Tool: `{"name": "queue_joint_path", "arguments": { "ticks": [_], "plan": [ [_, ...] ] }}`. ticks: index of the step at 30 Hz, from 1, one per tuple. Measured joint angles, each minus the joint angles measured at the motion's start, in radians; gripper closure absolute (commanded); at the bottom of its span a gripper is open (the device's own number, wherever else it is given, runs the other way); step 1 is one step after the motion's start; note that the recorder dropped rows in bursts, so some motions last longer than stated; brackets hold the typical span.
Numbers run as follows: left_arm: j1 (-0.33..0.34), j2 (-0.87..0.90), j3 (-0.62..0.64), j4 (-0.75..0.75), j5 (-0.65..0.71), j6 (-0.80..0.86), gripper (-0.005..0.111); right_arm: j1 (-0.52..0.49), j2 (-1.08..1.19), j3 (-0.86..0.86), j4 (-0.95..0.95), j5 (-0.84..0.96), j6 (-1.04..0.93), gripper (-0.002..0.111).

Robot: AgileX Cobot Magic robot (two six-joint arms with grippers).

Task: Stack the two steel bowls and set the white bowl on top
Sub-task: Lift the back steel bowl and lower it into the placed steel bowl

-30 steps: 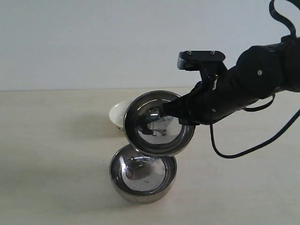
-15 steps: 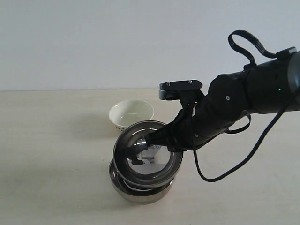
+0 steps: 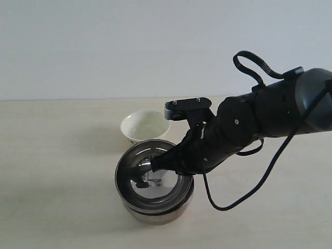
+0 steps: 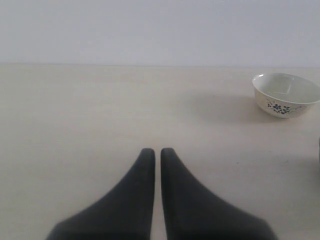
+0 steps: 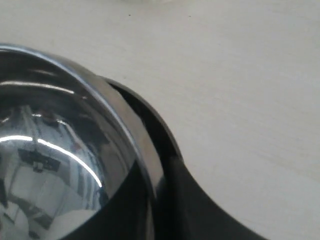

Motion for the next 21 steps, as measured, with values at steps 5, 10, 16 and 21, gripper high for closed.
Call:
{"name": "queue_joint_path", "arguments": {
  "ticks": [5, 10, 16, 21],
  "plan": [
    [0.000, 0.000, 0.000, 0.000, 0.000, 0.000, 0.103, 0.000, 0.007, -0.004, 0.004, -0.015, -0.018, 0.108],
    [0.000, 0.000, 0.000, 0.000, 0.000, 0.000, 0.103, 0.000, 0.009, -0.004, 0.006, -0.025, -0.037, 0.108],
    [0.000, 0.000, 0.000, 0.000, 0.000, 0.000, 0.103, 0.000, 0.011, -0.004, 0.006, -0.047, -0.041, 0.096],
    [0.000, 0.000, 0.000, 0.000, 0.000, 0.000, 0.103, 0.000, 0.005, -0.004, 0.004, -0.050, -0.046, 0.059]
  ]
}}
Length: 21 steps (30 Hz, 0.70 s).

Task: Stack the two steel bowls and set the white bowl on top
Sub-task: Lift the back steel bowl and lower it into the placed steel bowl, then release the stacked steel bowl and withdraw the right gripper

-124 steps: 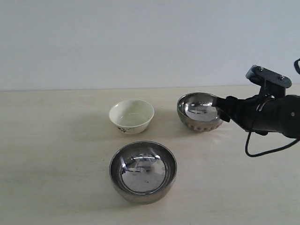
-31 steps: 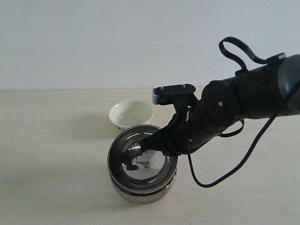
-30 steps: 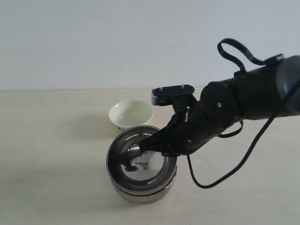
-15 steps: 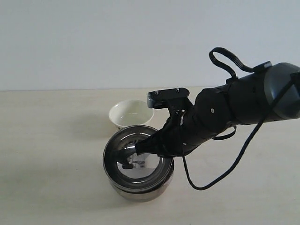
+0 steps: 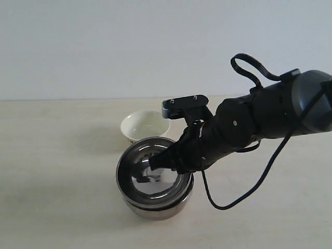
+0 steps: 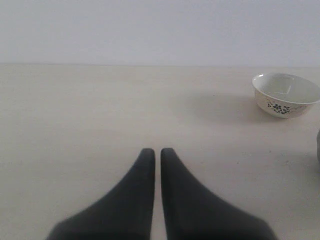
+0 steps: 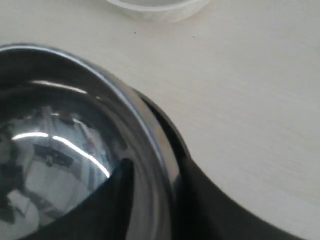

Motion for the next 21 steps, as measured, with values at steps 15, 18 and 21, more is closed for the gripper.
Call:
{"name": "queue_joint_path", "arguments": {
  "ticks": [15, 18, 21],
  "plan": [
    [0.000, 0.000, 0.000, 0.000, 0.000, 0.000, 0.103, 0.000, -0.110, 0.000, -0.004, -0.018, -0.002, 0.066],
    [0.000, 0.000, 0.000, 0.000, 0.000, 0.000, 0.103, 0.000, -0.130, 0.000, -0.004, 0.000, -0.007, 0.108],
    [0.000, 0.000, 0.000, 0.000, 0.000, 0.000, 0.103, 0.000, -0.133, 0.000, -0.004, 0.069, -0.076, 0.108]
  ]
}}
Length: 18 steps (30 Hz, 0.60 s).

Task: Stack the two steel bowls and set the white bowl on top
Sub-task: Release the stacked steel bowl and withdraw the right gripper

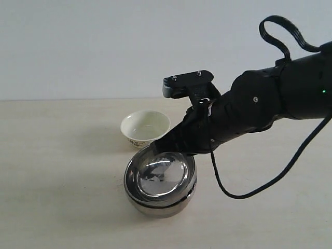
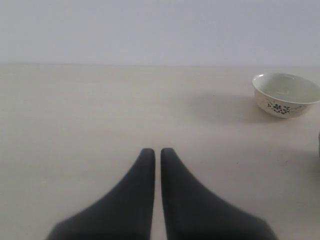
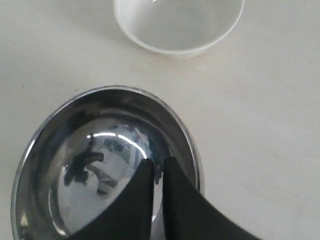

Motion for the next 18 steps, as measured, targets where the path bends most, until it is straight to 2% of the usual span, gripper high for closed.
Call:
{"name": "queue_joint_path", "arguments": {
  "ticks": [9, 18],
  "plan": [
    [0.000, 0.000, 0.000, 0.000, 0.000, 0.000, 0.103, 0.000, 0.055, 0.000, -0.102, 0.000, 0.033, 0.108],
    [0.000, 0.000, 0.000, 0.000, 0.000, 0.000, 0.103, 0.000, 0.094, 0.000, -0.109, -0.033, 0.049, 0.108]
  ]
}}
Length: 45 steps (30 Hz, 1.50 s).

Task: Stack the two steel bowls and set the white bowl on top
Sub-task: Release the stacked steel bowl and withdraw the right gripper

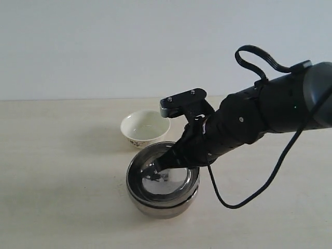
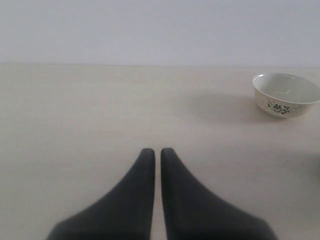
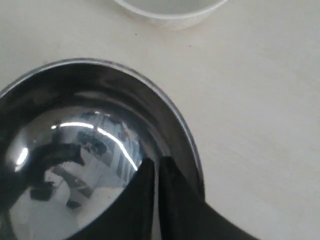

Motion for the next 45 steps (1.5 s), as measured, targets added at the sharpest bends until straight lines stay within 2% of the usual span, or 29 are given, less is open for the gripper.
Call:
{"name": "queue_joint_path", "arguments": {
  "ticks": [8, 15, 24, 45],
  "plan": [
    [0.000, 0.000, 0.000, 0.000, 0.000, 0.000, 0.103, 0.000, -0.076, 0.000, 0.017, -0.003, 0.002, 0.108],
    [0.000, 0.000, 0.000, 0.000, 0.000, 0.000, 0.103, -0.002, -0.153, 0.000, -0.016, 0.088, -0.013, 0.108],
    [0.000, 0.000, 0.000, 0.000, 0.000, 0.000, 0.103, -0.031, -0.103, 0.000, -0.032, 0.166, 0.054, 0.108],
    [0.000, 0.000, 0.000, 0.000, 0.000, 0.000, 0.103, -0.032, -0.031, 0.000, -0.030, 0.138, 0.073, 0.108]
  ]
}}
